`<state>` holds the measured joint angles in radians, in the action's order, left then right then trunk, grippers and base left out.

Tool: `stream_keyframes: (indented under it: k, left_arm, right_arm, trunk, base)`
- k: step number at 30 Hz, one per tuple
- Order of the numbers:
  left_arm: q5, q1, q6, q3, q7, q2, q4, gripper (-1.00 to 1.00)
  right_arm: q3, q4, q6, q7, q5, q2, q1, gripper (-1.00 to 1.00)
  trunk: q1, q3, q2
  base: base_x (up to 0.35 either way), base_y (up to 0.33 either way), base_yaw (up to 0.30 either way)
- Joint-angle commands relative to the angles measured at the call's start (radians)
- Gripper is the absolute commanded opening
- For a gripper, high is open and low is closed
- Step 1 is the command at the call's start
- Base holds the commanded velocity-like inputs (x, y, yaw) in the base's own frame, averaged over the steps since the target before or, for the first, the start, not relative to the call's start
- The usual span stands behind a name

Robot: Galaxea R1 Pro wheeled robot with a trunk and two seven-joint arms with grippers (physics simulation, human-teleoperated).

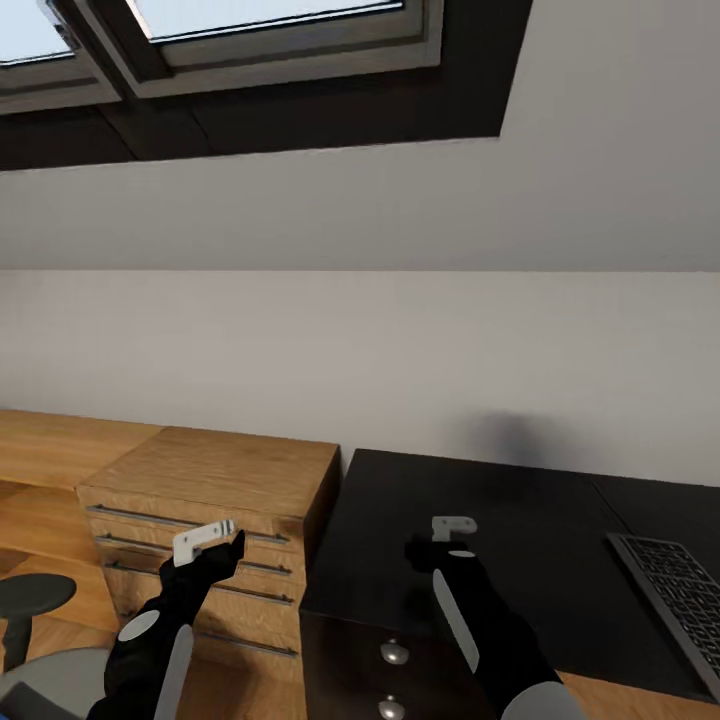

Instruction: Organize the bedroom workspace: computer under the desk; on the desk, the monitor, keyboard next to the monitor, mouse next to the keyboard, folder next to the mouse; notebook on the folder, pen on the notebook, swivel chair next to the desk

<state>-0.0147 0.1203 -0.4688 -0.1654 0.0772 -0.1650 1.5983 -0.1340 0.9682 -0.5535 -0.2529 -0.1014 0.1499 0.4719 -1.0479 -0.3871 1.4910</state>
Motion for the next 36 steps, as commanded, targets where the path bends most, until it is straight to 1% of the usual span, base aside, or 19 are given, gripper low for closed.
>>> stream_keyframes:
  k: [1, 4, 9, 13, 16, 24, 31, 33, 36]
  left_arm:
    - [-0.002, 0.001, -0.005, 0.000, 0.003, -0.001, 0.001, 1.00]
    - [-0.002, 0.001, -0.005, 0.001, 0.003, -0.001, 0.002, 1.00]
    - [-0.002, 0.001, -0.005, 0.001, 0.003, -0.001, 0.003, 1.00]
    - [-0.002, 0.001, -0.005, 0.003, 0.003, -0.002, 0.003, 1.00]
    - [-0.002, 0.001, -0.005, 0.003, 0.003, -0.002, 0.003, 1.00]
    - [-0.001, 0.001, -0.005, 0.006, 0.002, -0.002, 0.003, 1.00]
    - [-0.001, 0.001, -0.005, 0.007, 0.001, -0.002, 0.003, 1.00]
    - [-0.001, 0.001, -0.005, 0.007, 0.001, -0.003, 0.003, 1.00]
    - [-0.001, 0.001, -0.006, 0.008, 0.001, -0.004, 0.003, 1.00]
  right_arm:
    - [-0.014, -0.007, -0.002, -0.012, -0.014, 0.005, 0.001, -1.00]
    - [-0.036, -0.030, -0.001, -0.011, -0.014, 0.015, 0.001, -1.00]
    - [-0.053, -0.044, -0.001, -0.009, -0.016, 0.025, 0.001, -1.00]
    - [-0.103, -0.061, -0.001, -0.008, -0.019, 0.025, 0.001, -1.00]
    - [-0.118, -0.067, -0.001, -0.008, -0.019, 0.025, 0.001, -1.00]
    - [-0.129, -0.071, -0.002, -0.006, -0.020, 0.025, 0.001, -1.00]
    - [-0.129, -0.071, -0.002, 0.001, -0.020, 0.025, 0.001, -1.00]
    - [-0.128, -0.070, -0.002, 0.030, -0.019, 0.025, 0.001, -1.00]
    - [-0.126, -0.069, -0.002, 0.036, -0.018, 0.025, 0.001, -1.00]
  trunk:
    - [0.000, -0.001, 0.001]
    - [0.000, -0.001, 0.001]
    - [0.000, -0.001, 0.001]
    - [0.000, -0.001, 0.001]
    - [0.000, -0.002, 0.001]
    - [0.000, -0.004, 0.001]
    - [0.000, -0.005, 0.001]
    - [0.000, -0.005, 0.001]
    - [0.000, -0.005, 0.001]
  base:
    - [0.000, 0.000, 0.279]
    - [0.000, 0.000, 0.279]
    - [0.000, 0.000, 0.279]
    - [0.000, 0.000, 0.279]
    - [0.000, 0.000, 0.279]
    - [0.000, 0.000, 0.245]
    - [0.000, 0.000, 0.034]
    - [0.000, 0.000, 0.004]
    - [0.000, 0.000, 0.000]
